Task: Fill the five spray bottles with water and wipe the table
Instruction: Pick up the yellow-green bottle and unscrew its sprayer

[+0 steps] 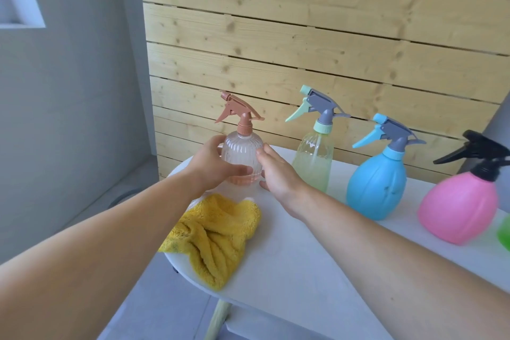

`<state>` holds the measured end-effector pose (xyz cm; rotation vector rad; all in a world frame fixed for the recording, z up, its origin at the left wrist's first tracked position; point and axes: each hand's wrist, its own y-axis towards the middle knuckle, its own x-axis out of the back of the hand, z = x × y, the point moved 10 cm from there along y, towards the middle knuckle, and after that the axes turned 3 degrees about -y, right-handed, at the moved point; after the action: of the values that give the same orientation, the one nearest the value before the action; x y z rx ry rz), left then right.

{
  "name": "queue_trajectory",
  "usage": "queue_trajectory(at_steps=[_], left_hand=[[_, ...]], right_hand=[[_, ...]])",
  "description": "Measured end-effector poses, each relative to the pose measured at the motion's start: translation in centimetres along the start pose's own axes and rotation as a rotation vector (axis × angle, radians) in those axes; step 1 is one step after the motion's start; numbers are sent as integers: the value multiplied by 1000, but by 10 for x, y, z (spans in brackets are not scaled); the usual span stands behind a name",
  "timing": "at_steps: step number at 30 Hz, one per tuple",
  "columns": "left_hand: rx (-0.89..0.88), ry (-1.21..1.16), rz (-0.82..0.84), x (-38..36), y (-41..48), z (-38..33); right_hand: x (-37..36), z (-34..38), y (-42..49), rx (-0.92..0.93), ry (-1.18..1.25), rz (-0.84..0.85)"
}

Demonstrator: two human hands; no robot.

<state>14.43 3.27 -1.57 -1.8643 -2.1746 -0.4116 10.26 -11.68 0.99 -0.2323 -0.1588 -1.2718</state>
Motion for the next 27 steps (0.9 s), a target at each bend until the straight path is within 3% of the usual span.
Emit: queue_trajectory(at_steps=[4, 8, 10, 13, 15, 17, 19, 22, 27], left_hand=[[1, 64, 3, -1, -1, -3], [42, 169, 34, -3, -6, -8], [25, 225, -88, 7, -19, -19], [-241, 370, -359, 19, -56, -65], [-400, 283, -303, -1, -76, -91], [-458, 259, -150, -37, -81, -106], [-425, 298, 13, -76, -77, -110], [-322, 300, 181, -117, -66, -104], [-305, 241, 94, -119, -55, -101]], right_hand=[[-2, -10, 2, -6, -88, 13], [17, -7, -13, 15, -295, -87], [40, 11, -34, 146, -369, -219], [88, 51, -83, 386, -542, -587], [111, 68, -98, 446, -588, -752], [128, 65, -87, 306, -580, -759], [136, 56, -70, 117, -578, -693], [137, 51, -54, 35, -549, -660], [137, 46, -41, 26, -473, -638]])
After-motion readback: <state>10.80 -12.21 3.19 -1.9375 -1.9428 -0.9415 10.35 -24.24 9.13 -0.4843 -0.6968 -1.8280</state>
